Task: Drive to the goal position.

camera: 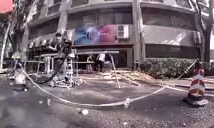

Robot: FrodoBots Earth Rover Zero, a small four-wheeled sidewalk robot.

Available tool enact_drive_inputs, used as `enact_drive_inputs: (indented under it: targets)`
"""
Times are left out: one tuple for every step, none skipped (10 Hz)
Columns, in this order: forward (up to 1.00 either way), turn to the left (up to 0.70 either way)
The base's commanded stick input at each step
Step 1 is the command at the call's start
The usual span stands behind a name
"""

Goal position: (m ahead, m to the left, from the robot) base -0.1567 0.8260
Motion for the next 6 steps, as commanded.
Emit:
enact_drive_inputs:
  targets:
    - [0.0, 0.45]
    - [0.0, 0.45]
    - [0.0, 0.45]
    - [0.0, 0.45]
    - [0.0, 0.45]
    - [0.0, 0.45]
